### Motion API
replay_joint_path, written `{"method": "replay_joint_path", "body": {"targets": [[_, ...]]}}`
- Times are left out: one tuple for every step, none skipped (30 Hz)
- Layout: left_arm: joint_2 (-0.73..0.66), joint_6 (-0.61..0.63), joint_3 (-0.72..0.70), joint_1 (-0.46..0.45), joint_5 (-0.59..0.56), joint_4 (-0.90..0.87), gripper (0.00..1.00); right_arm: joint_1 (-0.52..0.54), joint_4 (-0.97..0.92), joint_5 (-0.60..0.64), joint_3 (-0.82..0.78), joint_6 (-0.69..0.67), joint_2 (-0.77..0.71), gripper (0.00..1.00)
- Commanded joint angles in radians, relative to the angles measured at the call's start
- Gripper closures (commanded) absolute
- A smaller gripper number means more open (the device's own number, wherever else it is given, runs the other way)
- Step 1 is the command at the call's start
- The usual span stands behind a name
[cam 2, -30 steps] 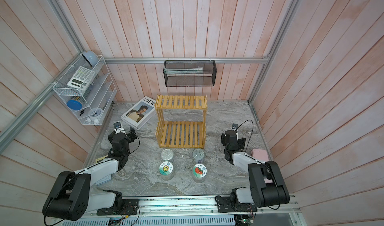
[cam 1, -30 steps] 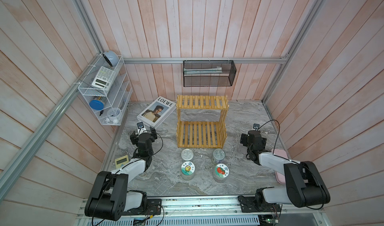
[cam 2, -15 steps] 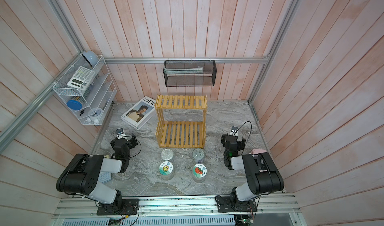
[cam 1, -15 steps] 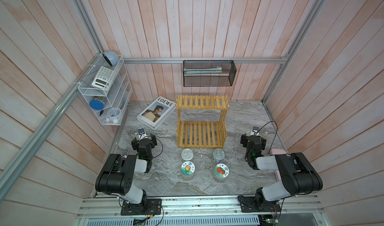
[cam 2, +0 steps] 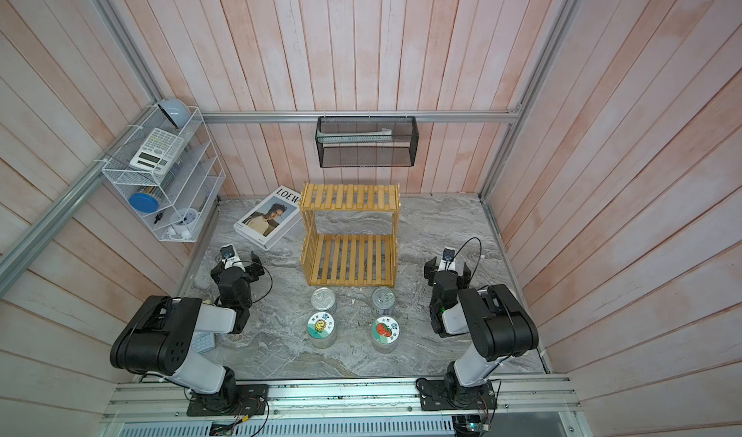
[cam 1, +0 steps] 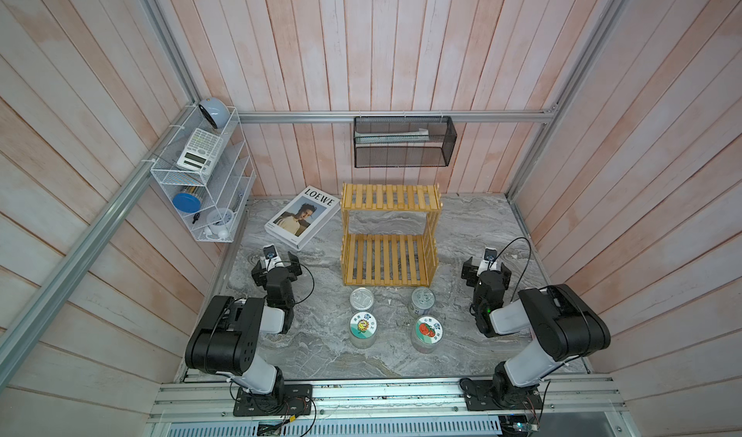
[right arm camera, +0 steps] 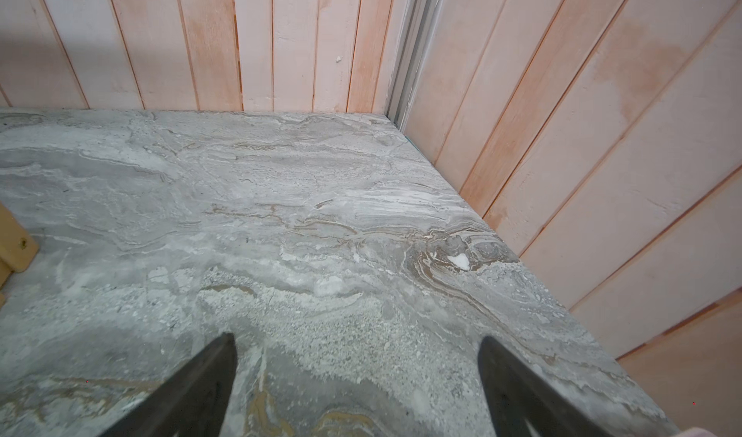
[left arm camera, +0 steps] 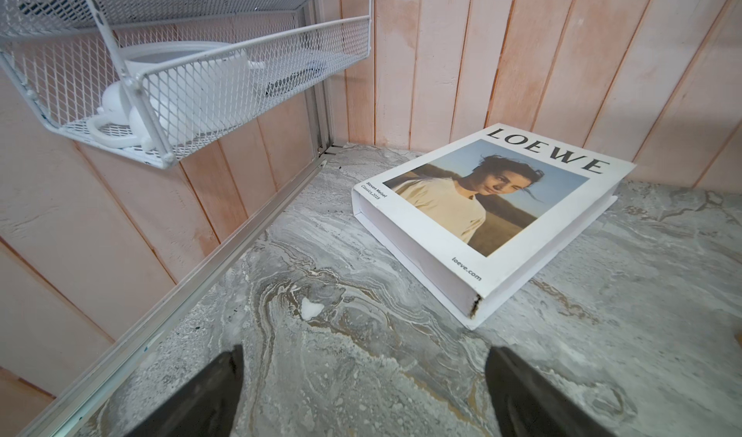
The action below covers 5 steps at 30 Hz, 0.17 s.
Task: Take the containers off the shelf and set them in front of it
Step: Reset both arms
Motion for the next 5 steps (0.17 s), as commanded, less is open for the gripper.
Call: {"method": "replay_joint_path", "body": {"targets": [[-0.004,-0.014,0.015,0.003,-0.019,-0.005,0.00,-0.006,-0.024,0.024,0.032,0.001,-0.014,0.02],[-0.004,-0.014,0.016,0.003,-0.017,-0.004,0.00,-0.006,-0.032,0.024,0.033,0.004,-0.018,0.02],[-0.003,-0.014,0.018,0.003,-0.017,-0.006,0.00,-0.006,-0.031,0.024,0.032,0.004,-0.016,0.02],[-0.004,-0.014,0.021,0.003,-0.017,-0.012,0.00,-0.006,-0.024,0.024,0.030,0.002,-0.014,0.02],[-0.003,-0.014,0.025,0.003,-0.019,-0.021,0.00,-0.006,-0.019,0.024,0.029,0.003,-0.013,0.02]]}}
